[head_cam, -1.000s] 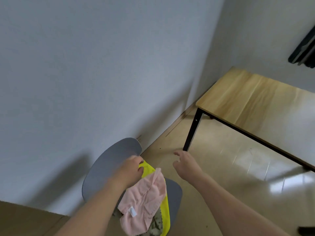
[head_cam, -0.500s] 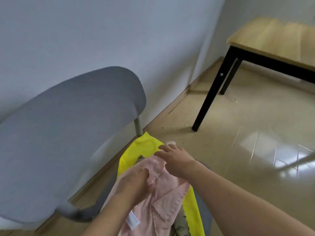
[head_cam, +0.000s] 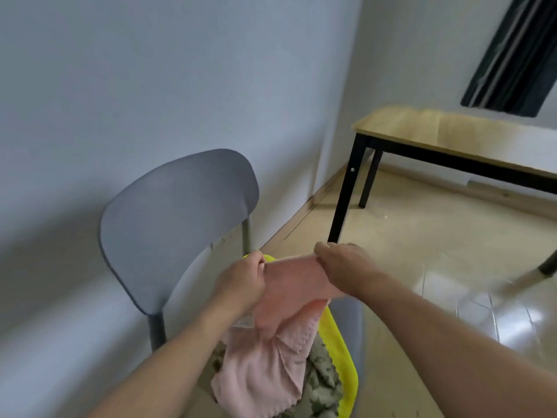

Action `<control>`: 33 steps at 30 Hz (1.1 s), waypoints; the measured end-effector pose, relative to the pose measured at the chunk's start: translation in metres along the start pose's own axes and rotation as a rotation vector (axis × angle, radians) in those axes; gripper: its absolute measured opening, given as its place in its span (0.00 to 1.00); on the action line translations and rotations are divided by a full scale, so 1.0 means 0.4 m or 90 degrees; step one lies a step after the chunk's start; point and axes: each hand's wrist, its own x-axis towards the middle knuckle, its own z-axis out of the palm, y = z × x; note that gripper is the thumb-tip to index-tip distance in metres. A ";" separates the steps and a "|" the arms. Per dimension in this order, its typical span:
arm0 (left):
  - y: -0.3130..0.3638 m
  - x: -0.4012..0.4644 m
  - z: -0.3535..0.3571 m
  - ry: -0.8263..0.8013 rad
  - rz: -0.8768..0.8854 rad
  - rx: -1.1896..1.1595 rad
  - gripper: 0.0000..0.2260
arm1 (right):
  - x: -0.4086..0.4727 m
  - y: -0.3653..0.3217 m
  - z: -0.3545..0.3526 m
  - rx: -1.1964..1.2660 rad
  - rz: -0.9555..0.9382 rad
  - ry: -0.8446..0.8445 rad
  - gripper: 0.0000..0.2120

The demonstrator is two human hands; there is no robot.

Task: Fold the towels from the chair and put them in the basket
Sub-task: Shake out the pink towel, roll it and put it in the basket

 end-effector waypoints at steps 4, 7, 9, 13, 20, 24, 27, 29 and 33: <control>0.110 -0.054 -0.174 0.038 0.065 -0.043 0.05 | -0.063 0.003 -0.196 0.176 0.112 0.042 0.13; 0.186 -0.102 -0.301 0.002 0.105 -0.061 0.05 | -0.108 -0.004 -0.340 0.237 0.131 0.010 0.15; 0.237 -0.145 -0.390 -0.075 0.112 -0.087 0.05 | -0.142 -0.004 -0.426 0.205 0.142 -0.024 0.16; 0.330 -0.245 -0.521 -0.258 0.151 -0.207 0.09 | -0.202 -0.013 -0.539 0.227 0.179 0.065 0.19; 0.420 -0.299 -0.619 -0.170 0.158 -0.491 0.10 | -0.283 -0.056 -0.621 0.330 0.209 0.157 0.09; 0.462 -0.316 -0.684 -0.155 0.211 -0.467 0.16 | -0.315 -0.067 -0.680 0.437 0.178 0.217 0.07; 0.526 -0.315 -0.721 0.000 0.292 -0.275 0.11 | -0.332 -0.098 -0.736 0.529 0.122 0.252 0.05; 0.576 -0.306 -0.746 0.116 0.337 -0.134 0.06 | -0.338 -0.120 -0.777 0.505 0.075 0.245 0.09; 0.667 -0.305 -0.800 0.223 0.383 -0.025 0.05 | -0.344 -0.156 -0.838 0.421 0.051 0.208 0.19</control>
